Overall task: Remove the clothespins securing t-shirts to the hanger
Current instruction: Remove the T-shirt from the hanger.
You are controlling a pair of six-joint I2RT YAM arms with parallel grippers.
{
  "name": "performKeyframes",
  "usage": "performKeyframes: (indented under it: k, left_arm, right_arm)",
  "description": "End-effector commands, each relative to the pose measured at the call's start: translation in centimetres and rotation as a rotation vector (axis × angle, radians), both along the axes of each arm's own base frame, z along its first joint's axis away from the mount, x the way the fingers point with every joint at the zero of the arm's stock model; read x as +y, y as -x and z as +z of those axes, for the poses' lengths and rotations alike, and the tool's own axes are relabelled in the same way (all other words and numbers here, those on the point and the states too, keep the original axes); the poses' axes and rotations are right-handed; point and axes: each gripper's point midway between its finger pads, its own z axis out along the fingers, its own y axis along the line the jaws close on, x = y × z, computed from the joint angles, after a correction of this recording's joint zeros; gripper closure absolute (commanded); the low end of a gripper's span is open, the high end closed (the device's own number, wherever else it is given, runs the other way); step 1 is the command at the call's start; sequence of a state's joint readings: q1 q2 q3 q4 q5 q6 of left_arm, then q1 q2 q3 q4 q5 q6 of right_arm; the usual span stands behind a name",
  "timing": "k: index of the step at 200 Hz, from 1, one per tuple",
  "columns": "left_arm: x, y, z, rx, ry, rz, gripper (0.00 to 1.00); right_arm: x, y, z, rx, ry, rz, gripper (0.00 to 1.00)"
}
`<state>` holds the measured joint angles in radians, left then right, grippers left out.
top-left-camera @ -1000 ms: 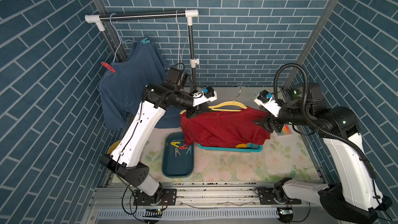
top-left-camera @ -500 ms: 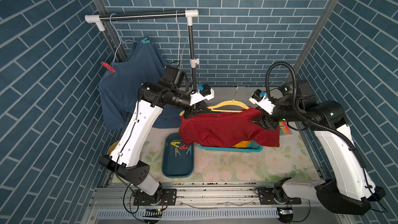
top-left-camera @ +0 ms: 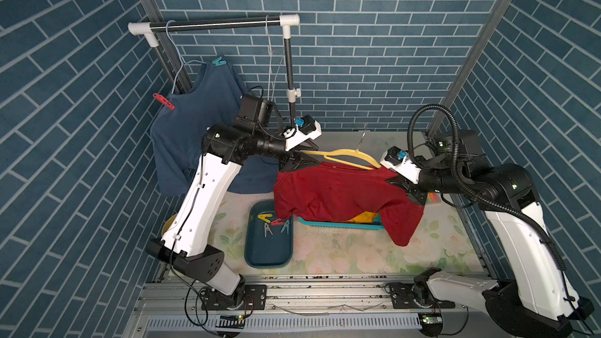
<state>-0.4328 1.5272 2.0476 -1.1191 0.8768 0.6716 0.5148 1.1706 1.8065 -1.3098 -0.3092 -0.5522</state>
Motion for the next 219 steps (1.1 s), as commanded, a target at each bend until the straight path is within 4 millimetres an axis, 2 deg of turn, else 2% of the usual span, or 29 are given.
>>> performKeyframes:
  k: [1, 12, 28, 38, 70, 102, 136, 148, 159, 183, 207, 219]
  left_arm:
    - [2.6, -1.1, 1.6, -0.057, 0.029, 0.194, 0.44]
    - [4.4, -2.2, 1.5, -0.059, 0.047, 0.304, 0.42]
    - [7.2, -2.5, 1.9, -0.058, 0.119, 0.421, 0.41]
    - [8.5, -2.5, 1.3, -0.073, 0.151, 0.467, 0.39]
    - [10.4, -0.7, -1.2, -0.126, 0.151, 0.521, 0.34]
    - [11.9, -1.8, -3.2, -0.13, 0.14, 0.639, 0.33]
    - [11.6, -3.6, -3.4, -0.14, 0.152, 0.636, 0.33]
    - [11.0, -4.1, -3.1, -0.12, 0.167, 0.606, 0.33]
    - [10.2, -4.3, -2.8, -0.097, 0.189, 0.566, 0.38]
    - [8.4, -4.6, -1.9, -0.025, 0.291, 0.494, 0.43]
    - [7.5, -5.0, -3.6, -0.016, 0.279, 0.494, 0.45]
    - [7.1, -5.0, -4.6, 0.022, 0.276, 0.479, 0.58]
  right_arm:
    - [-0.2, 0.1, 2.4, -0.033, -0.095, -0.064, 1.0]
    - [-0.3, 0.3, 2.3, -0.006, -0.102, -0.076, 1.0]
    - [-0.3, 0.4, 2.3, 0.009, -0.115, -0.091, 1.0]
    - [-0.3, 0.6, 2.7, 0.006, -0.129, -0.092, 1.0]
    - [0.1, 1.1, 4.2, 0.014, -0.174, -0.078, 1.0]
    - [1.3, 1.1, 4.4, 0.092, -0.162, -0.021, 1.0]
    - [1.6, 1.8, 5.2, 0.096, -0.185, 0.018, 1.0]
    - [1.8, 2.4, 5.6, 0.102, -0.209, 0.036, 1.0]
    - [2.0, 2.8, 5.8, 0.114, -0.228, 0.047, 1.0]
    - [2.3, 3.3, 5.6, 0.145, -0.253, 0.061, 1.0]
    - [2.3, 3.4, 5.6, 0.144, -0.264, 0.061, 1.0]
    - [2.3, 3.4, 5.8, 0.14, -0.267, 0.055, 1.0]
